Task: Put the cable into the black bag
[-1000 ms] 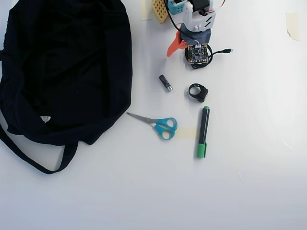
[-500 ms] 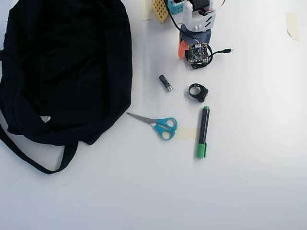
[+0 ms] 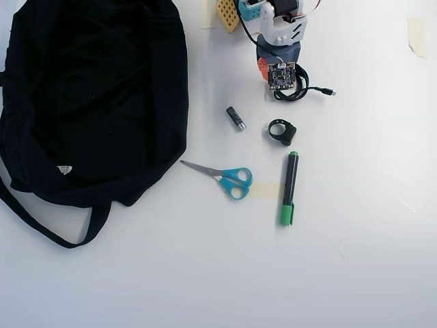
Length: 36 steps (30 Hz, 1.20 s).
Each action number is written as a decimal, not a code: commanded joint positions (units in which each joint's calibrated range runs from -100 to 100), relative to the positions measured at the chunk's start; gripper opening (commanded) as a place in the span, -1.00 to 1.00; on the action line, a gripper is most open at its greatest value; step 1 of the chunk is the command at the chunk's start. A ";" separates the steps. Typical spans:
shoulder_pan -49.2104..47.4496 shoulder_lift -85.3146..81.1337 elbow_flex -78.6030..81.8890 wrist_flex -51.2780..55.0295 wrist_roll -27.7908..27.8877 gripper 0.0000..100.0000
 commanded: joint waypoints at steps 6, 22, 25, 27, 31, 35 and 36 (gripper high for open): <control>-0.05 -1.02 -2.16 -0.50 0.09 -0.96; -0.65 -1.10 -21.65 16.55 0.61 -0.96; -0.65 -1.10 -27.31 22.24 0.61 -0.96; -0.20 -1.19 -31.72 26.89 0.67 -0.96; 0.09 -1.19 -35.13 30.93 0.72 -0.96; 2.79 -1.27 -36.30 32.14 0.72 -0.96; 3.31 -1.27 -36.39 32.14 0.82 -0.96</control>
